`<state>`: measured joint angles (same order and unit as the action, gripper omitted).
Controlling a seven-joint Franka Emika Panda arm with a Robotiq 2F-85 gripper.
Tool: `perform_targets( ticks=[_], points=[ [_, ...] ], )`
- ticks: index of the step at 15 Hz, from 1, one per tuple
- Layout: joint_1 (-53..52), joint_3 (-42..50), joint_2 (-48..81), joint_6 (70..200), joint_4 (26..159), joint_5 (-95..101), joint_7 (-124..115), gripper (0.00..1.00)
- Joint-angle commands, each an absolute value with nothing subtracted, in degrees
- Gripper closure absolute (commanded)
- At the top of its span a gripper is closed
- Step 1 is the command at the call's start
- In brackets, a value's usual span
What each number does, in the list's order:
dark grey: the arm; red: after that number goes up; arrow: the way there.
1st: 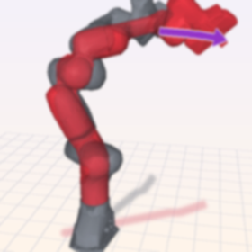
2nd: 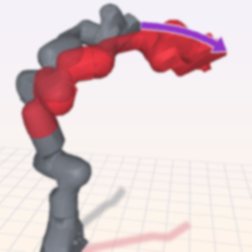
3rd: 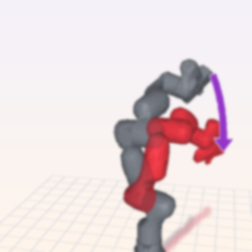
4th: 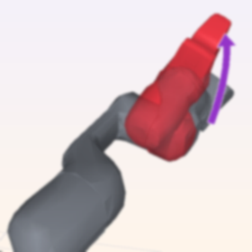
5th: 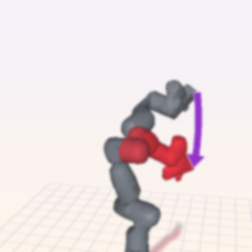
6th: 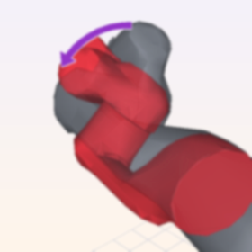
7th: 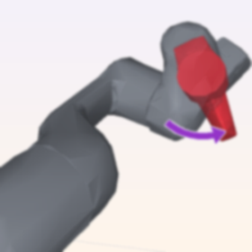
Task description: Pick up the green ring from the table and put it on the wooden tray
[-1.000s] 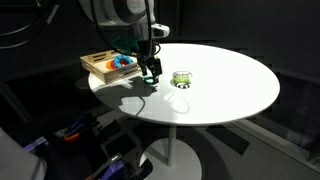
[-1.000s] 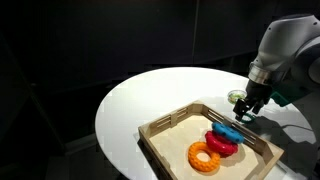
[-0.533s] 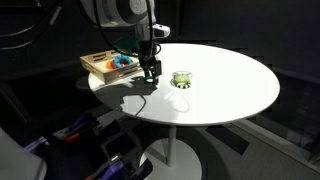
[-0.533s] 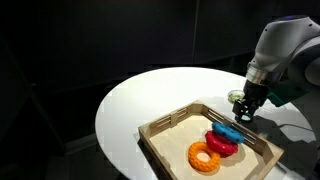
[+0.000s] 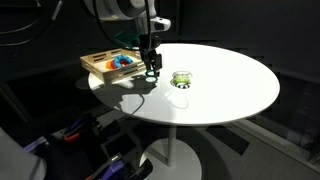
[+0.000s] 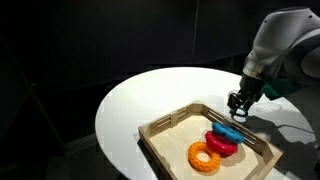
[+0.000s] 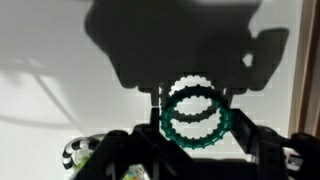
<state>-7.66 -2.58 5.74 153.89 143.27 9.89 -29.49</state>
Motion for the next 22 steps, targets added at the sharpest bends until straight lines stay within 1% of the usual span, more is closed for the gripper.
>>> perform_targets(
  ticks=[1, 12, 16, 17, 18, 19, 20, 22],
  points=[
    [-8.52, -4.21, 2.83, 151.19, 142.32, 5.43, -28.99, 0.55],
    [-9.71, -9.20, 0.14, 146.13, 138.86, -16.31, -18.12, 0.55],
    [-10.15, -9.82, 0.63, 143.58, 137.79, -17.96, -17.49, 0.55],
    [-10.28, -9.89, 0.61, 142.82, 137.87, -16.38, -18.35, 0.32],
    [-10.43, -9.98, 0.57, 142.16, 137.95, -16.18, -17.96, 0.07],
    [-10.55, -9.99, 0.50, 141.58, 138.17, -15.18, -18.43, 0.07],
    [-10.62, -10.03, 0.46, 140.66, 138.15, -14.95, -18.21, 0.01],
    [-10.55, -9.91, 0.24, 139.13, 138.16, -13.23, -19.15, 0.00]
  ],
)
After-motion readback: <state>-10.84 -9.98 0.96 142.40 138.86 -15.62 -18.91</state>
